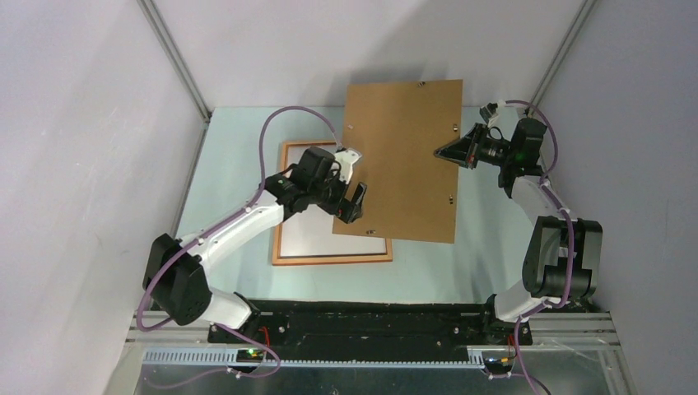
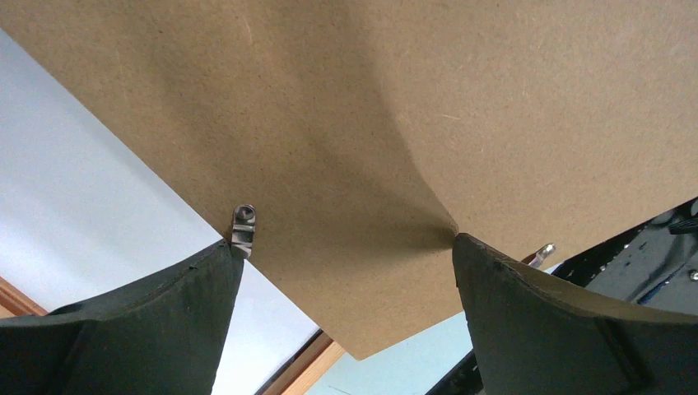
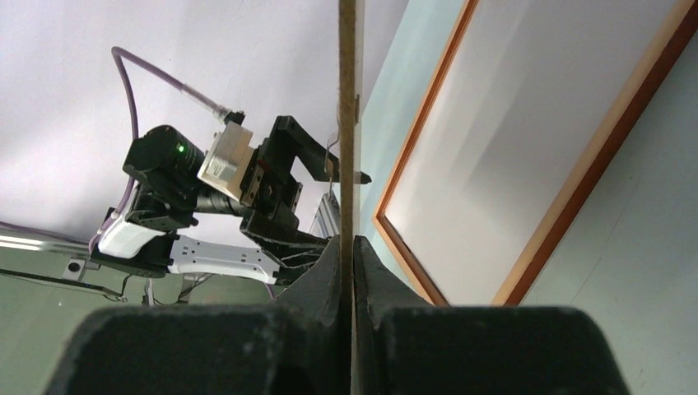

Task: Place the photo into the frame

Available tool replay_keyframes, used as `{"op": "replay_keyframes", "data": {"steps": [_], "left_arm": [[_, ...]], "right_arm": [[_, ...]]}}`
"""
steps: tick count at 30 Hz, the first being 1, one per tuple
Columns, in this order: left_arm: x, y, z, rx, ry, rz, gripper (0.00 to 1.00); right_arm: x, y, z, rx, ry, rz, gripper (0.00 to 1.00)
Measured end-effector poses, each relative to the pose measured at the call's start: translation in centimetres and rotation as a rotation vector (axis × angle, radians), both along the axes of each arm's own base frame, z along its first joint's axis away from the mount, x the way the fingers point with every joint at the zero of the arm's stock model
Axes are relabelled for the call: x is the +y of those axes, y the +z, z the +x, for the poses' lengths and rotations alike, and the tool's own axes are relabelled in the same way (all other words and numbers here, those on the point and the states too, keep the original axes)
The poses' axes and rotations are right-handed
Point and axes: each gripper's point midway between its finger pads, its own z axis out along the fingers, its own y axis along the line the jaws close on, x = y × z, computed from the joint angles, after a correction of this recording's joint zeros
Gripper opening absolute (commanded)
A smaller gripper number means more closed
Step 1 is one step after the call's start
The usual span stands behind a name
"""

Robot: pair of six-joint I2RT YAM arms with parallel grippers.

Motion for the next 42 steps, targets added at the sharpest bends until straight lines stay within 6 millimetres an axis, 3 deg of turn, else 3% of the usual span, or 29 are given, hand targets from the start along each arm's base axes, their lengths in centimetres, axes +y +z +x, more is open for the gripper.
{"op": "replay_keyframes", "data": {"steps": [9, 23, 27, 32, 42], "left_arm": [[-0.1, 0.6, -0.4, -0.079, -0.028, 0.058, 1.0], [2.6, 2.7, 1.2, -0.188, 0.05, 0.094, 1.0], [5.4, 3.6, 3.0, -0.184, 0.148, 0.062, 1.0], [9.3, 4.5, 5.0, -0.172, 0.284, 0.018, 1.0], [16.0, 6.1, 7.1, -0.175, 0.484, -0.05, 1.0]], "right_arm": [[-0.4, 0.1, 0.2, -0.004, -0.012, 0.002, 0.0], [-0.4, 0.1, 0.3, -0.001, -0.021, 0.0, 0.0], [0.0, -0.2, 0.7, 0.002, -0.036, -0.007, 0.0], [1.9, -1.3, 1.3, 0.034, -0.019, -0.006, 0.0], [7.7, -6.7, 1.6, 0.187, 0.05, -0.014, 0.0]]}}
